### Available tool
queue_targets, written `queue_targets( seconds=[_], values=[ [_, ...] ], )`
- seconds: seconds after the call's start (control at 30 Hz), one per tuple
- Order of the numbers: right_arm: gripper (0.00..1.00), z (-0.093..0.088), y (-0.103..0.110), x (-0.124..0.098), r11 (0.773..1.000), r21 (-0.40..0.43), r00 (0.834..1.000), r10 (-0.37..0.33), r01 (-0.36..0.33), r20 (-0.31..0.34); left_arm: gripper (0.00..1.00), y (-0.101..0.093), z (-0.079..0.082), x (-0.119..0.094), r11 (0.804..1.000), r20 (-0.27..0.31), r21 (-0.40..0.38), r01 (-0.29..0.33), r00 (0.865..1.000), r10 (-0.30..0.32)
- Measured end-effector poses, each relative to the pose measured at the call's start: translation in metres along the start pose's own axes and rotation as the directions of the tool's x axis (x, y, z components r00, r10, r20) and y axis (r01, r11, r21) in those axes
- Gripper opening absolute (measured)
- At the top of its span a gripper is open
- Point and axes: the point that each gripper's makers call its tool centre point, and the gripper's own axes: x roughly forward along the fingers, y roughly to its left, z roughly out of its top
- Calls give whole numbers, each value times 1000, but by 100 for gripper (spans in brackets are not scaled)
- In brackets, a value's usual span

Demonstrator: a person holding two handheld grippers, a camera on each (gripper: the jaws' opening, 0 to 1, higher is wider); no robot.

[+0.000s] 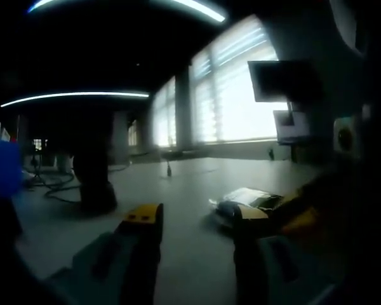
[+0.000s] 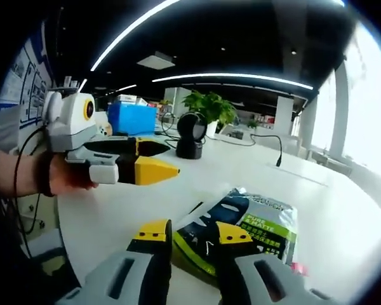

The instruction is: Clip sheet goods on table flip sheet goods clip sheet goods scan sheet goods put sheet goods back to table

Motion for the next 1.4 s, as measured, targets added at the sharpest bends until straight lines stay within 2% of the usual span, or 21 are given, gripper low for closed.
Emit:
queue_targets(
  seconds=[0.5, 1.03, 1.4],
  values=[
    [3, 1, 5, -1, 995, 92, 999, 31, -30, -9, 36, -1, 0, 0, 1000, -2, 7, 2, 1000, -2],
    [4, 1, 3, -2, 984, 170, 998, 56, -52, -18, 36, -1, 0, 0, 1000, -1, 8, 4, 1000, -4],
    [3, 1, -1, -3, 949, 305, 997, 79, -73, -8, 36, -1, 0, 0, 1000, -1, 6, 3, 1000, -3]
  ],
)
